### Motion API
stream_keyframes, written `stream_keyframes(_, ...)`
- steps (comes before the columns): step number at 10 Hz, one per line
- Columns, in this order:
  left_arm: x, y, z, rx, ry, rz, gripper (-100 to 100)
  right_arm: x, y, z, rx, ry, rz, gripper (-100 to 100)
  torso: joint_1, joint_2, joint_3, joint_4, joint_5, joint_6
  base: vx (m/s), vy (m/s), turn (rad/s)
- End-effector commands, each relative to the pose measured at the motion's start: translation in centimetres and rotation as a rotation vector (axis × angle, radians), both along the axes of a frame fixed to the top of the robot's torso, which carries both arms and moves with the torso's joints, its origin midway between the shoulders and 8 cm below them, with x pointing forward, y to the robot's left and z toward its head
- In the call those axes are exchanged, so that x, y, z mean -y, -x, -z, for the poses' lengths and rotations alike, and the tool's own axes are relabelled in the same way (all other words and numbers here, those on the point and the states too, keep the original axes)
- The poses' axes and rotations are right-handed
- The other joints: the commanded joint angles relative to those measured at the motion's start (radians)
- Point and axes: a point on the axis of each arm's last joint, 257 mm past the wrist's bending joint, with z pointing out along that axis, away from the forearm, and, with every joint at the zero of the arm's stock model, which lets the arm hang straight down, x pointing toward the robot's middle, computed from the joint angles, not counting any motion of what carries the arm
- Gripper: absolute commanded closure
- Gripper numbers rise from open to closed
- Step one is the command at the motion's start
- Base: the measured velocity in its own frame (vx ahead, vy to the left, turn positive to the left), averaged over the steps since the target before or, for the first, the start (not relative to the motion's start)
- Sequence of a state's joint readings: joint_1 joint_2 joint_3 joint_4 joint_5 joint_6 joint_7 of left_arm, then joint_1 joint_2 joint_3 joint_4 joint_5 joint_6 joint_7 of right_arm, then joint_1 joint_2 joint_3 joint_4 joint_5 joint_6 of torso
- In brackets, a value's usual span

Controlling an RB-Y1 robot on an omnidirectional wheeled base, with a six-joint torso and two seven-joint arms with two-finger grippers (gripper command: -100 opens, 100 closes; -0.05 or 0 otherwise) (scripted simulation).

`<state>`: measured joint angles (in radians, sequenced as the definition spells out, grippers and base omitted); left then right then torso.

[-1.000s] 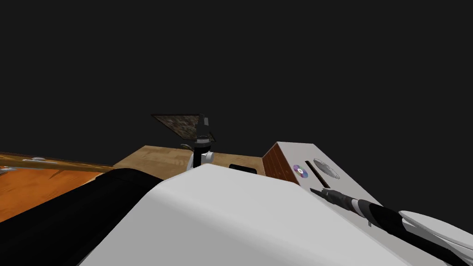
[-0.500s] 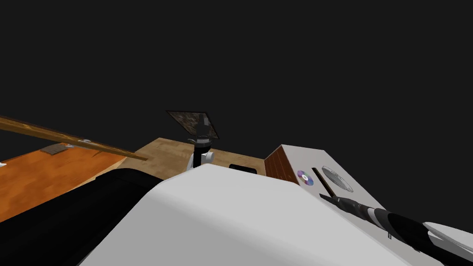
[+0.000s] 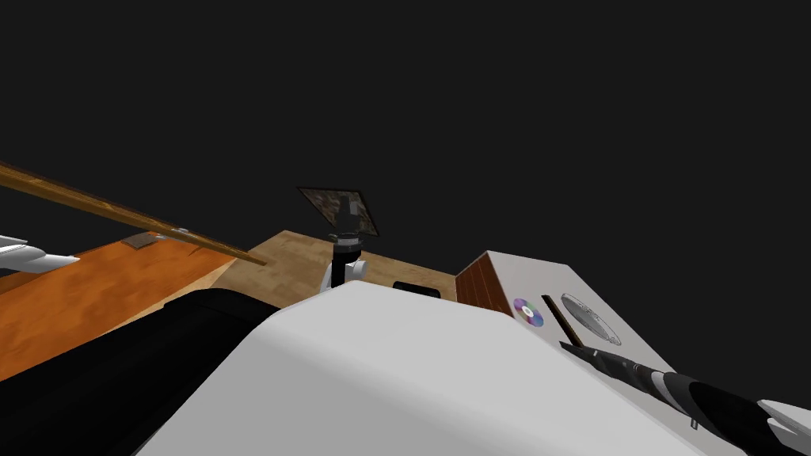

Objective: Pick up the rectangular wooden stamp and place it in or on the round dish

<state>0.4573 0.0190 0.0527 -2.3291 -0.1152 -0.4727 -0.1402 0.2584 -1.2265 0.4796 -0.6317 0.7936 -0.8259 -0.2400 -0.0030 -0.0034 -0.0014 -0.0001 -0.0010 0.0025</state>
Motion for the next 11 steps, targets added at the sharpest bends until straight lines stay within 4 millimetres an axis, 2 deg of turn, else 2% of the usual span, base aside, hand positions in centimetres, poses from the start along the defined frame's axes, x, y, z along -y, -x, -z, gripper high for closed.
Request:
stream_keyframes(1, 0.0, 0.0, 0.0, 0.000, 0.000, 0.000, 0, 0.4, 0.4, 0.1, -0.007, 0.004, 0.019, -100, 0.000, 0.000, 0.000, 0.000, 0.000, 0.000, -0.001, 0.010, 0.092)
stream_keyframes(5, 0.0, 0.0, 0.0, 0.000, 0.000, 0.000, 0, 1.8, 2.8, 0.3, -0.044, 0.017, 0.109, -100, 0.000, 0.000, 0.000, 0.000, 0.000, 0.000, -0.001, 0.004, 0.101)
stream_keyframes(10, 0.0, 0.0, 0.0, 0.000, 0.000, 0.000, 0, 1.8, 2.8, 0.3, -0.044, 0.017, 0.109, -100, -0.001, 0.000, 0.000, 0.000, 0.000, 0.001, 0.002, -0.009, 0.018)
stream_keyframes(11, 0.0, 0.0, 0.0, 0.000, 0.000, 0.000, 0, 2.1, 3.5, 0.4, -0.053, 0.020, 0.134, -100, 0.000, 0.000, 0.000, 0.000, 0.000, 0.000, 0.018, -0.006, 0.114)
